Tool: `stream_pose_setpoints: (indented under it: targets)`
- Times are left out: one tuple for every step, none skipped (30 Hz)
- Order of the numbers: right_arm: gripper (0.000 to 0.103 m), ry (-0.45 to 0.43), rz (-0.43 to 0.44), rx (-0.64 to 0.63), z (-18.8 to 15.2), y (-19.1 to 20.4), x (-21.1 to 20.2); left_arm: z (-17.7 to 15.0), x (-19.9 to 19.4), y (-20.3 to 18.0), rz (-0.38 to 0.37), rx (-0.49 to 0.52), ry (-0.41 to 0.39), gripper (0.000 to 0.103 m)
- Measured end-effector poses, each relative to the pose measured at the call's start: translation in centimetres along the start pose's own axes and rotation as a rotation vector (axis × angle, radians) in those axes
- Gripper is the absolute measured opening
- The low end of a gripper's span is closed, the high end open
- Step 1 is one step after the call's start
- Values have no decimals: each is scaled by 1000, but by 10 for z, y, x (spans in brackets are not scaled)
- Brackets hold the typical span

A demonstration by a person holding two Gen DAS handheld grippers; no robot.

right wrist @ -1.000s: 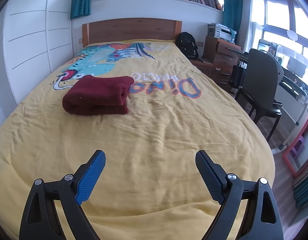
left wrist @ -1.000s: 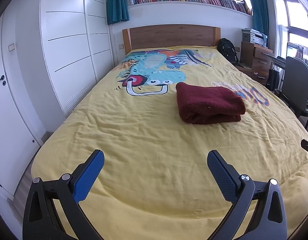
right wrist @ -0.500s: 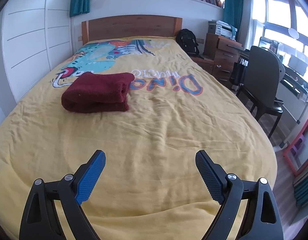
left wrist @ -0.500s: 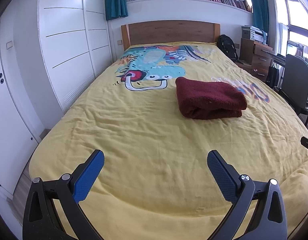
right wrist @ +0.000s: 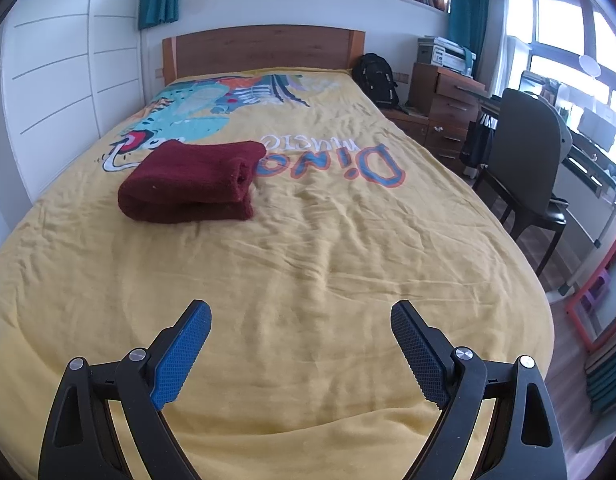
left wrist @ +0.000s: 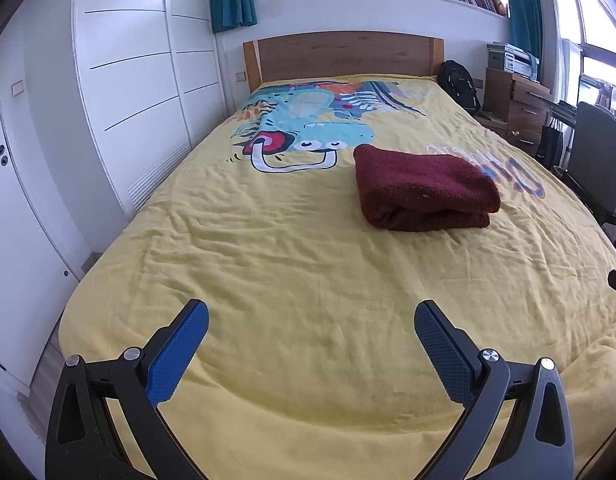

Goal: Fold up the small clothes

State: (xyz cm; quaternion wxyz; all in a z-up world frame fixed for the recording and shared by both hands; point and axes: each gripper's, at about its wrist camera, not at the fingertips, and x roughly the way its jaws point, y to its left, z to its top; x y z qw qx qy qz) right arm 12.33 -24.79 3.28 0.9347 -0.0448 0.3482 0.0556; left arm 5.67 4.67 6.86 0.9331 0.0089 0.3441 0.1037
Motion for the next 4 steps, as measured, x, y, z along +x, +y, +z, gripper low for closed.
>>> stream_pose_setpoints:
  targets:
    - [92,1,0,0,0,0,1,0,0,0,-1,-2,-1,102]
    - [92,2,2,0,0,-1,1,0,0,0,-3,-4,-3,102]
    - [92,2,4,0,1,-1,2,1,1,0,-4,-6,-3,102]
    - [92,2,6,2,1,-2,2,1,1,0,-7,-10,-1,102]
